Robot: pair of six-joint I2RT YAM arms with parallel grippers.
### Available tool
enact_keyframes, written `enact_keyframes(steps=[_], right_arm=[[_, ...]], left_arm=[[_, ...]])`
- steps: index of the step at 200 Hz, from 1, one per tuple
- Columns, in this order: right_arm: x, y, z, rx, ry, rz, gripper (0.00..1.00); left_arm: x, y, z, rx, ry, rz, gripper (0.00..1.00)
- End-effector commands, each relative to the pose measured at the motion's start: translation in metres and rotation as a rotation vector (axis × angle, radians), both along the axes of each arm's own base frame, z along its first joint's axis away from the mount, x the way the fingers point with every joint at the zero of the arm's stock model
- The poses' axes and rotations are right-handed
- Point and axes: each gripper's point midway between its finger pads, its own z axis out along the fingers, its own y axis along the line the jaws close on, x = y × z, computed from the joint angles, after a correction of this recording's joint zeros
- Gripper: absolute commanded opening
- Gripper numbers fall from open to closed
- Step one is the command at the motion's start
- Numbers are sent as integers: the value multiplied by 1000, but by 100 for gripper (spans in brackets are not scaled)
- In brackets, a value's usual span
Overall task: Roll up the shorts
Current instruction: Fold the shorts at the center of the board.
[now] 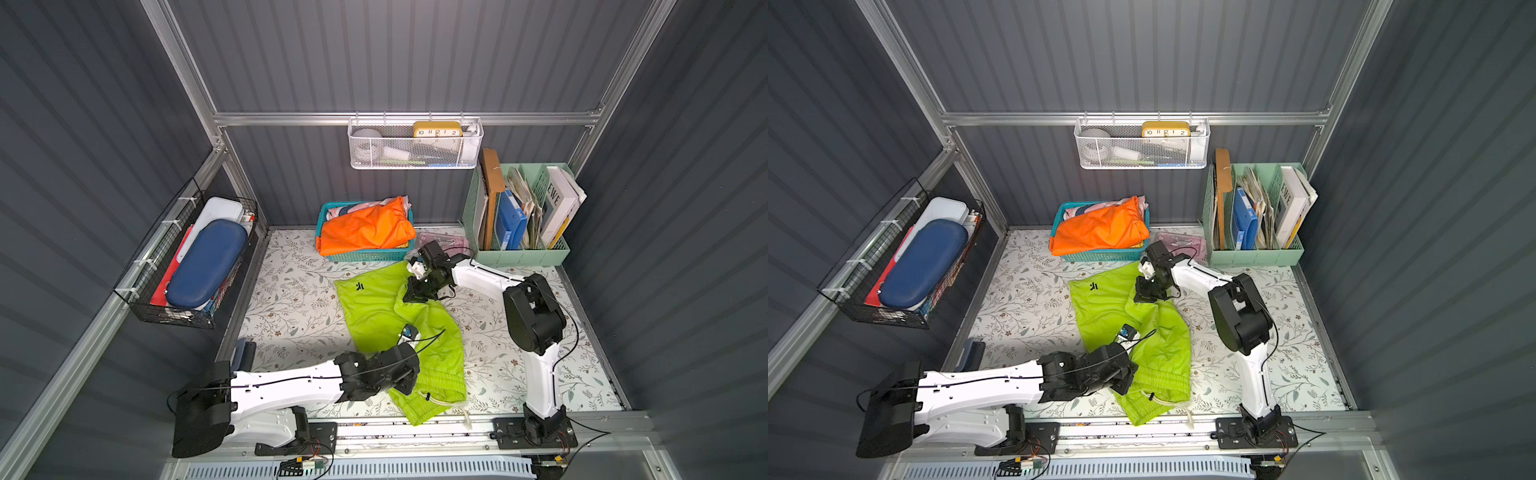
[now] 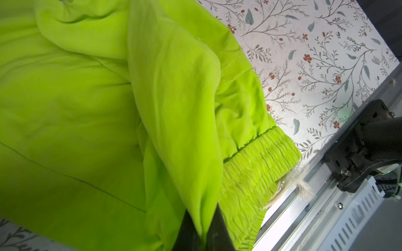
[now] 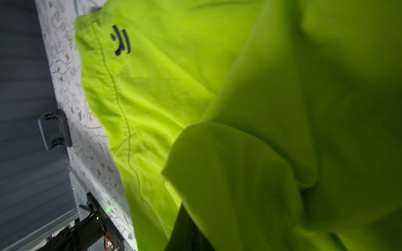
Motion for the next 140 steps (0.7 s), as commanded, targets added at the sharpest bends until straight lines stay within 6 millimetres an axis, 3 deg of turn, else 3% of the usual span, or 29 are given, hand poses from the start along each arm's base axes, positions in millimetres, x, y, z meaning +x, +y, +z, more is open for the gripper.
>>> enact_keyframes(steps=[1, 47, 85, 115, 140], right_arm=[[11, -32, -32, -111, 42, -168, 0], [13, -81, -56, -211, 101, -324, 0], [8, -142, -64, -295, 107, -496, 0], [-4, -191, -54, -366, 82, -615, 0], [-14, -215, -33, -389, 21, -652, 0]], left_arm=[[5, 17, -5, 31, 4, 45, 0], [25, 11, 4, 12, -25, 20, 0], [42, -14, 14, 27, -56, -62, 0], [55, -34, 11, 24, -76, -129, 0], [59, -45, 11, 29, -77, -174, 0]])
